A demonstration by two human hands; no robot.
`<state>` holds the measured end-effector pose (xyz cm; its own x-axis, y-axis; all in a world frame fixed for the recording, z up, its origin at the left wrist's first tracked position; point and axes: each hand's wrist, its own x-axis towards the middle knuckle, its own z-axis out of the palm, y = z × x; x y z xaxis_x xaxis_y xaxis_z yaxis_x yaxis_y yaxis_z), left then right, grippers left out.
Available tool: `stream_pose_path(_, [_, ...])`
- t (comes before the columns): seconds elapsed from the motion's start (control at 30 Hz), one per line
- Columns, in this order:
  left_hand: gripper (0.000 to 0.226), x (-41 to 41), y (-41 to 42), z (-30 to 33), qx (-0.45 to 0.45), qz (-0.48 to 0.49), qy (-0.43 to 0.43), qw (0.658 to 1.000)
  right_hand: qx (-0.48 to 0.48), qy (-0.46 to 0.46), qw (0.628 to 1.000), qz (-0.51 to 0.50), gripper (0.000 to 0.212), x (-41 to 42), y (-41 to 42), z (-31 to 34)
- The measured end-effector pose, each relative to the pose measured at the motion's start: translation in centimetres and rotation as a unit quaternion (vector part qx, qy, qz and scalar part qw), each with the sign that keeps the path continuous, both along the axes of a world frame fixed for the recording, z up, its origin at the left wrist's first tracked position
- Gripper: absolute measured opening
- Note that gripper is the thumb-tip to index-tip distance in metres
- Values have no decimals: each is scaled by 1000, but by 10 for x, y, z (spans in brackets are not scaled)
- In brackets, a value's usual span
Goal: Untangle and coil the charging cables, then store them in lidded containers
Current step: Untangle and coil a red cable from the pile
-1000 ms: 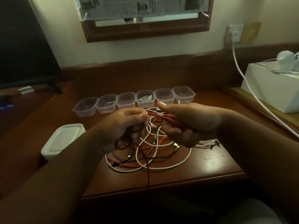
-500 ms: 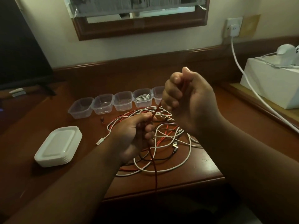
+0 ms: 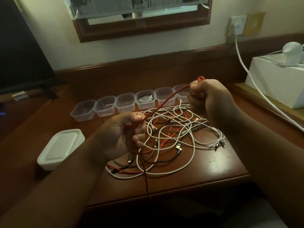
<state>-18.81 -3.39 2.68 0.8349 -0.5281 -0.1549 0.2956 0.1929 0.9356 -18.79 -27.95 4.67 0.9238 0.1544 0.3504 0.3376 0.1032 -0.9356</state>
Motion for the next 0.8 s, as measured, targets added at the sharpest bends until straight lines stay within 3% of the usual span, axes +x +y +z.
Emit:
stream_pose_path(0.1, [5, 1, 6, 2, 25, 13, -30, 999, -204, -101, 966, -123, 32, 5, -11, -9])
stream_pose_path(0.23, [14, 3, 11, 4, 46, 27, -50, 997, -446, -271, 805, -283, 35, 11, -20, -25])
stream_pose_path(0.3, [19, 1, 10, 4, 40, 39, -67, 996, -497, -302, 765, -277, 36, 9, -17, -28])
stream_pose_path(0.47, [24, -6, -2, 9, -5, 93, -124, 988, -577, -209, 771, -170, 36, -6, 12, -39])
stream_pose_path(0.6, [28, -10, -11, 12, -84, 125, -130, 980, -545, -114, 823, -112, 46, -14, 29, -46])
stream_pose_path(0.7, [29, -19, -20, 9, -103, 128, -130, 978, -462, -94, 865, -173, 44, -12, 28, -50])
stream_pose_path(0.8, [25, -24, -26, 1, -75, 167, -114, 976, -389, -131, 867, -283, 43, -5, 17, -49])
